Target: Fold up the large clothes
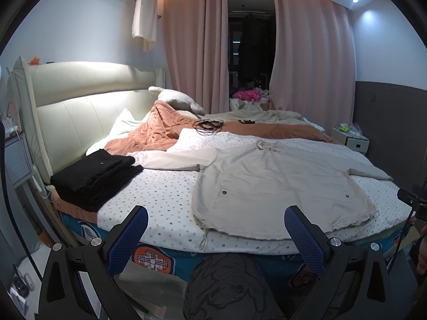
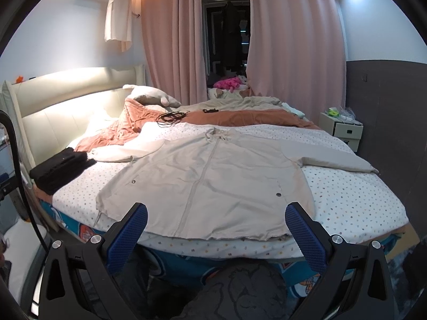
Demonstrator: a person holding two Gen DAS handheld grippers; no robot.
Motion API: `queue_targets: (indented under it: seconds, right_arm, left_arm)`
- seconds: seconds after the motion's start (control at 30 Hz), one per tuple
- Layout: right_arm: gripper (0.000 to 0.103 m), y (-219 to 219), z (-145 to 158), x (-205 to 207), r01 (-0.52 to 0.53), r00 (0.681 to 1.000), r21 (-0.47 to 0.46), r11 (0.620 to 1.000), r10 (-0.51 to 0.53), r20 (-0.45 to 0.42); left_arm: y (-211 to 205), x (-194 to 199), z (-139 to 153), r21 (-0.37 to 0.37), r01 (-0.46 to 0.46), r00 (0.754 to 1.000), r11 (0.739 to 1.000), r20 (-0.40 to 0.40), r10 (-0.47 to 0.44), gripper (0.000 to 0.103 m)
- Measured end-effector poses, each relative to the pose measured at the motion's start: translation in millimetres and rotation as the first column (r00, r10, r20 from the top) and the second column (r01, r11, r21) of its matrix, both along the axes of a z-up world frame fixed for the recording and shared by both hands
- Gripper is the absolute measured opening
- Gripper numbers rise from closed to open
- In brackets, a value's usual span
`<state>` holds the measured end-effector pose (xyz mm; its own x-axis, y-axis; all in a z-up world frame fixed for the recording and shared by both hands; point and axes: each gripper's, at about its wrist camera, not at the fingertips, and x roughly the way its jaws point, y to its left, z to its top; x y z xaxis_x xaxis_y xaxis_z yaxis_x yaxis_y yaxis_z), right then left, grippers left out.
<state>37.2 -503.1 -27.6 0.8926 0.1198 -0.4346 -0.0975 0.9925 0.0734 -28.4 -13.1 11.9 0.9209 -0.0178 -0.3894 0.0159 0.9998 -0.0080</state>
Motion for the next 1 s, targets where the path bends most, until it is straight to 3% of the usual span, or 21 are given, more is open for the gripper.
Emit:
queue_targets:
  seconds: [0.5, 1.0]
  right_arm:
    - [0.103, 9.3, 2.8, -11.7, -0.054, 0.999, 0.004, 0.999, 0.054, 0.002]
    - [0.103, 5.3, 1.5, -13.9, -0.020, 1.000, 0.009, 1.000, 0.020, 0.000]
  left_arm:
    - [6.8, -17.5, -2.5, -0.033, 0.023, 1.000, 0.999, 0.009, -0.023, 0.101]
    - [6.5, -19.6, -1.5, -0.030, 0.023, 1.000, 0.999, 0.020, -0.023, 0.097]
